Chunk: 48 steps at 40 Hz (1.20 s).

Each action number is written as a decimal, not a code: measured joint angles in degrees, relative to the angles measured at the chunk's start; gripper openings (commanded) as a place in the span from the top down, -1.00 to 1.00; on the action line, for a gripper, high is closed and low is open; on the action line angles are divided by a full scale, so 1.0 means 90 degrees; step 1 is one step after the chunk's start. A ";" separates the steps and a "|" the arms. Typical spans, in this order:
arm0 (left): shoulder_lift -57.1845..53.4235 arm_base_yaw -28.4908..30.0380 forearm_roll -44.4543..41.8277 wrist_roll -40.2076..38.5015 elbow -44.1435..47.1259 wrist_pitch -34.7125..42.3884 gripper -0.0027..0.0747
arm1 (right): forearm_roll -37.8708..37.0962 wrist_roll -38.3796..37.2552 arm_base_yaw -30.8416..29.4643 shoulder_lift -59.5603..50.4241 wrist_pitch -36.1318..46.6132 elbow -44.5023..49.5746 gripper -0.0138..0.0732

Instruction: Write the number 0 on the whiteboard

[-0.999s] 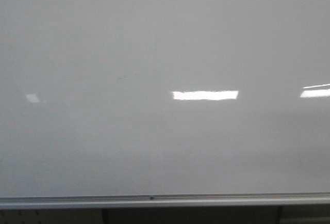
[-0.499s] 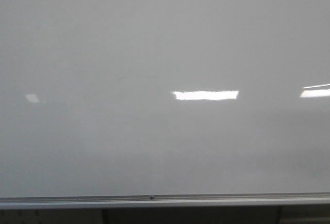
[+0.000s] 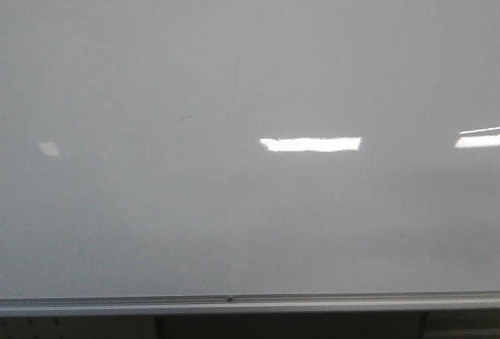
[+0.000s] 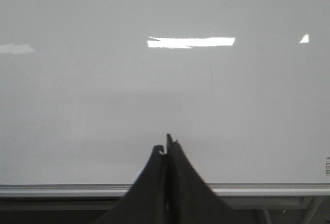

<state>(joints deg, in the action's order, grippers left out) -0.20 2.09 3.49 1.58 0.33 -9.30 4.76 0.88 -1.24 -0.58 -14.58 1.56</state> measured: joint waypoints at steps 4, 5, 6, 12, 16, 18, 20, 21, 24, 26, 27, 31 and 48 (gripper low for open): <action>0.0000 0.0000 0.0000 0.0000 0.0000 0.0000 0.98 | 0.0000 0.0000 0.0000 0.0000 0.0000 0.0000 0.84; 0.0000 0.0000 0.0000 0.0000 0.0000 0.0000 0.98 | 0.0000 0.0000 0.0000 0.0000 0.0000 0.0000 0.84; 0.0000 0.0000 0.0000 0.0000 0.0000 0.0000 0.98 | 0.0000 0.0000 0.0000 0.0000 0.0000 0.0000 0.84; 0.0000 0.0000 0.0000 0.0000 0.0000 0.0014 0.98 | 0.0000 0.0000 0.0000 0.0000 0.0000 0.0000 0.84; 0.0000 0.0000 0.0000 0.0000 0.0000 0.0014 0.98 | 0.0000 0.0000 0.0000 0.0000 0.0000 0.0000 0.84; 0.0000 0.0000 0.0000 0.0000 0.0000 0.0014 0.98 | 0.0000 0.0000 0.0000 0.0000 0.0000 0.0000 0.84; 0.0000 0.0000 0.0000 0.0000 0.0000 0.0024 0.98 | 0.0000 0.0000 0.0000 0.0000 0.0000 0.0000 0.84; 0.0000 0.0000 0.0000 0.0000 0.0000 0.0038 0.98 | 0.0000 0.0000 0.0000 0.0000 0.0000 0.0000 0.84; 0.0000 0.0000 0.0000 0.0000 0.0000 0.0178 0.98 | 0.0000 0.0000 0.0000 0.0000 0.0100 0.0000 0.84; 0.0000 0.0000 0.0000 0.0000 0.0000 0.0370 0.98 | 0.0013 0.0000 0.0000 0.0000 0.0258 0.0000 0.84; 0.0000 0.0000 0.0000 0.0000 0.0000 0.0476 0.98 | 0.0013 0.0000 0.0000 0.0000 0.0326 0.0000 0.84; 0.0000 0.0000 0.0000 0.0000 0.0000 0.1115 0.98 | 0.0022 0.0000 0.0000 0.0000 0.0428 -0.0017 0.84; 0.1146 0.0000 -0.0049 0.0000 -0.1977 -0.0238 0.98 | 0.0123 0.0000 0.0000 0.0901 -0.1025 -0.2695 0.83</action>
<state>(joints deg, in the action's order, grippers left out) 10.11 2.09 3.06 1.58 -17.46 -11.44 5.86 0.88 -1.24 7.53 -23.81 -22.69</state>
